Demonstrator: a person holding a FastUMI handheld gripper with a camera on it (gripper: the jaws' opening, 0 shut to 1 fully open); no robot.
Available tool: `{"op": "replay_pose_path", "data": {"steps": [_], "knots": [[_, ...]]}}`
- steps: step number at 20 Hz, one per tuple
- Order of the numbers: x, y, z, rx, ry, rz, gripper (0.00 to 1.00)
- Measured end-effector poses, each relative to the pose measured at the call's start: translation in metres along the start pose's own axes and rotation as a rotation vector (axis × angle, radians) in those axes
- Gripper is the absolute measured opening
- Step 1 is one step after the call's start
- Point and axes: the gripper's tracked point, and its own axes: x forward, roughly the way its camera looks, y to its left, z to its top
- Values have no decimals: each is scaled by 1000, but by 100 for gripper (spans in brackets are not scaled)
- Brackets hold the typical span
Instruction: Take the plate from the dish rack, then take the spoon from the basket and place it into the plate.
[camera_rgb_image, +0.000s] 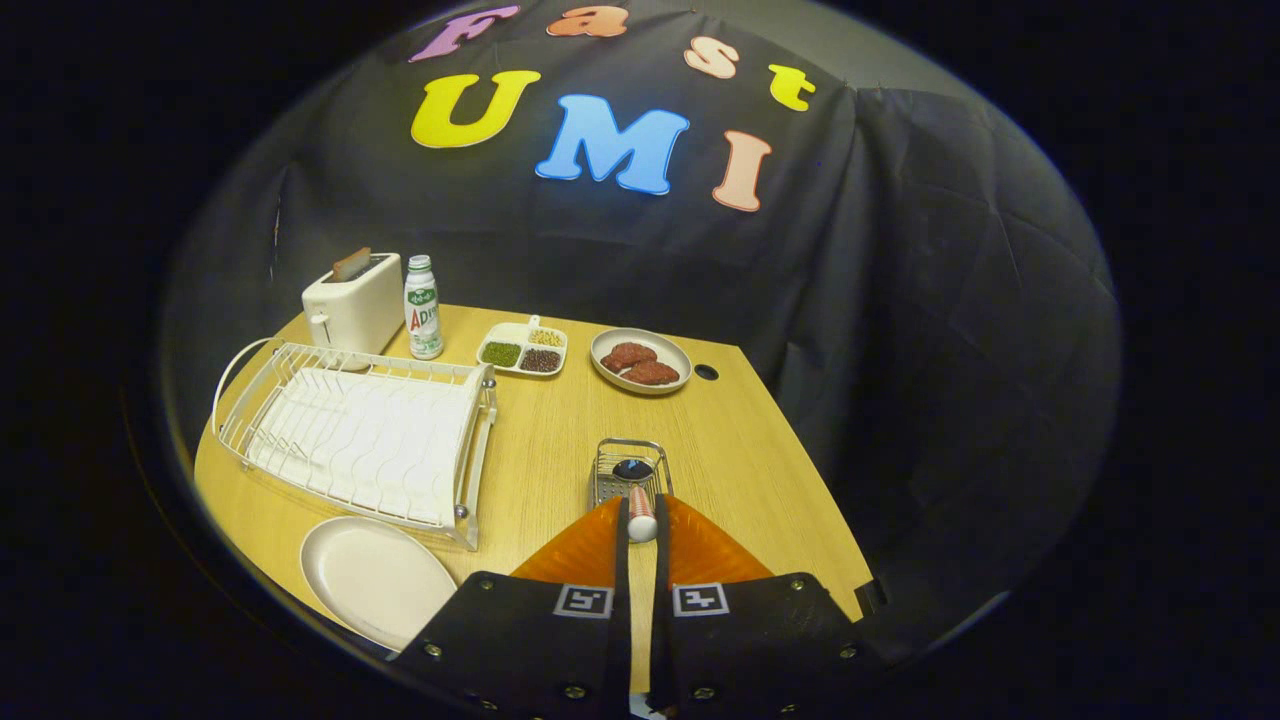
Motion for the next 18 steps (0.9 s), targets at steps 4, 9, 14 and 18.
{"op": "replay_pose_path", "data": {"steps": [4,9,14,18], "knots": [[-32,17,18,-14,-63,35,8],[-77,63,20,-58,-115,147,8],[-112,120,-6,-117,-112,288,8],[-121,155,-32,-190,-90,374,8]]}}
